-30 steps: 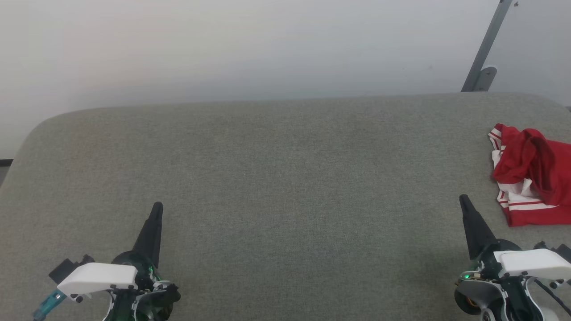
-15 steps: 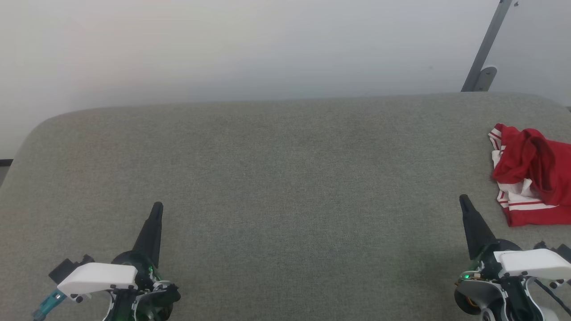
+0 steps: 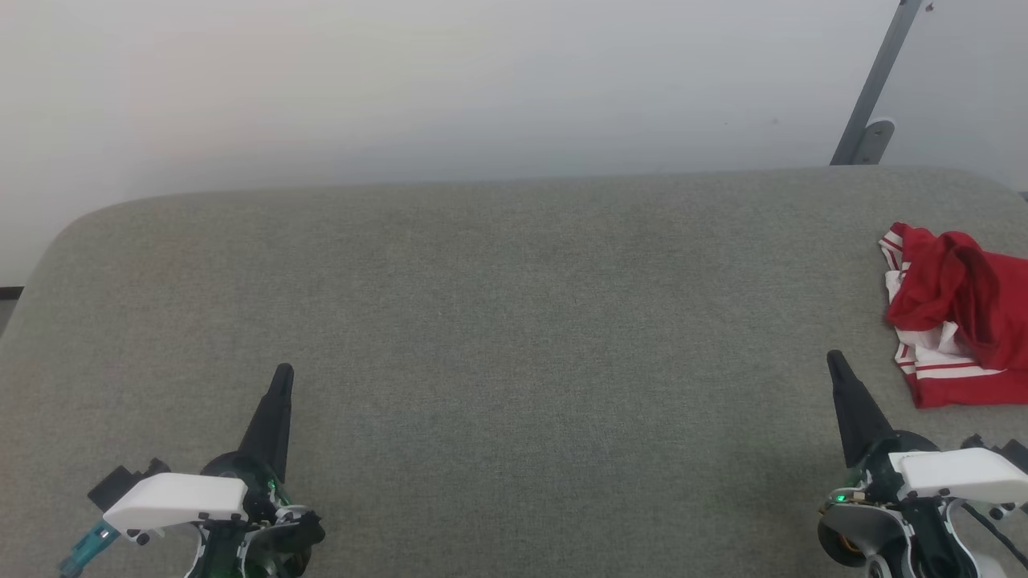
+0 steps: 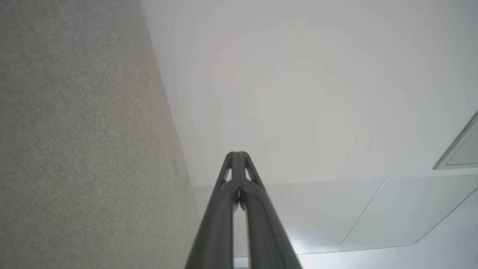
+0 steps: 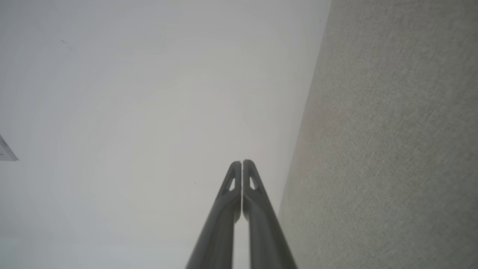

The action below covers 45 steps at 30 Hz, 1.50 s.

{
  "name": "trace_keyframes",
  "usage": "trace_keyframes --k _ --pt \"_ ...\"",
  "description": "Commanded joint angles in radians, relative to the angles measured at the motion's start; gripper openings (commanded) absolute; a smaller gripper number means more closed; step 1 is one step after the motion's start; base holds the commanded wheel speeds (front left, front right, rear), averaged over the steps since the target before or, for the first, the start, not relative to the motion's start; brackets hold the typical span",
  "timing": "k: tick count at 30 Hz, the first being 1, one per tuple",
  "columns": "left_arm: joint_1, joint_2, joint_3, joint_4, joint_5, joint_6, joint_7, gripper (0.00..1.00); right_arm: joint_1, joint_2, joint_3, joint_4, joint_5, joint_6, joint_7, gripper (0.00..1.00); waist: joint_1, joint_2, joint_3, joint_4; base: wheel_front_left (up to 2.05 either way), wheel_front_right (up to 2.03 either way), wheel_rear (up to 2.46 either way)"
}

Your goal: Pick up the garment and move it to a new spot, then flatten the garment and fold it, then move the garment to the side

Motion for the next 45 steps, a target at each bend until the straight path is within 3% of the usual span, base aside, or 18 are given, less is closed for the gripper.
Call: trace_keyframes --k 1,45 --pt "-0.012 -0.002 0.003 -0.001 -0.002 -0.004 0.004 0.00 -0.006 0.003 0.000 0.002 0.004 0.000 0.001 0.00 0.0000 -0.0001 0.000 0.000 0.00 0.00 0.00" --pt "-0.012 -0.002 0.002 -0.001 -0.003 -0.004 0.004 0.00 -0.006 0.003 0.000 0.002 0.005 0.000 0.001 0.00 0.0000 -0.0001 0.000 0.000 0.00 0.00 0.00"
